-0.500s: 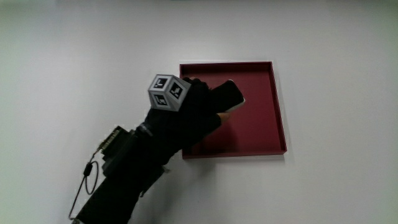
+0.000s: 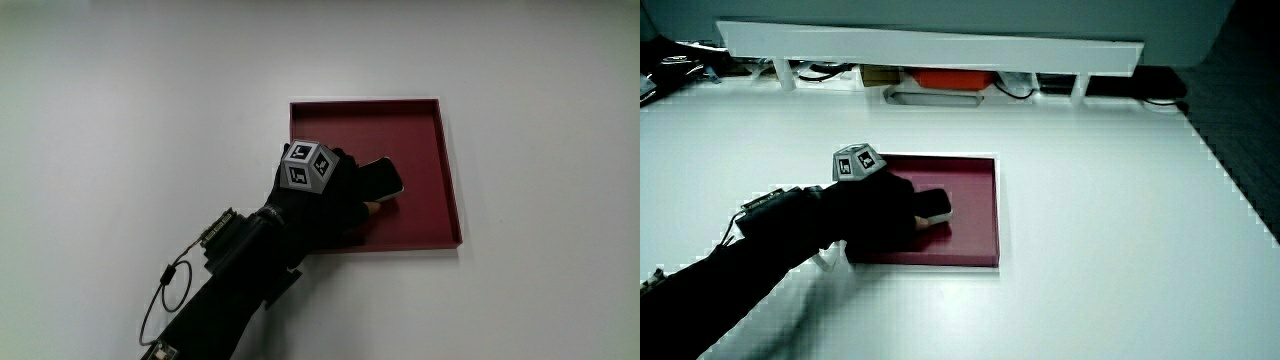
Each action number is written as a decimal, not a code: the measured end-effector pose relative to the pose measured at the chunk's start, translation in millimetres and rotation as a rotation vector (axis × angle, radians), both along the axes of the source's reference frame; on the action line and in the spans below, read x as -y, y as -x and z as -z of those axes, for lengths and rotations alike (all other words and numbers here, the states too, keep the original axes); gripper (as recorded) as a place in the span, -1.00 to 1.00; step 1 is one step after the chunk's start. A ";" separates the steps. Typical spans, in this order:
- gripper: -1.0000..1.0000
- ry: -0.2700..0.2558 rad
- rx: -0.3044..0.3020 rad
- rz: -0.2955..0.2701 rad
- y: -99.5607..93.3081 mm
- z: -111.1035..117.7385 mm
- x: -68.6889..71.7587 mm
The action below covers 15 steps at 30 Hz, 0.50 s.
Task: Place eraser
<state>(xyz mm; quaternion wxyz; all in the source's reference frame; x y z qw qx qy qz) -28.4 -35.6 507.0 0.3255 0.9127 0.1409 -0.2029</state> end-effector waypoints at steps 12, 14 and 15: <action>0.00 0.028 0.012 -0.017 1.4 -16.3 -2.7; 0.00 0.026 0.010 -0.015 1.4 -17.9 -2.8; 0.00 0.020 0.011 -0.020 1.4 -17.1 -2.7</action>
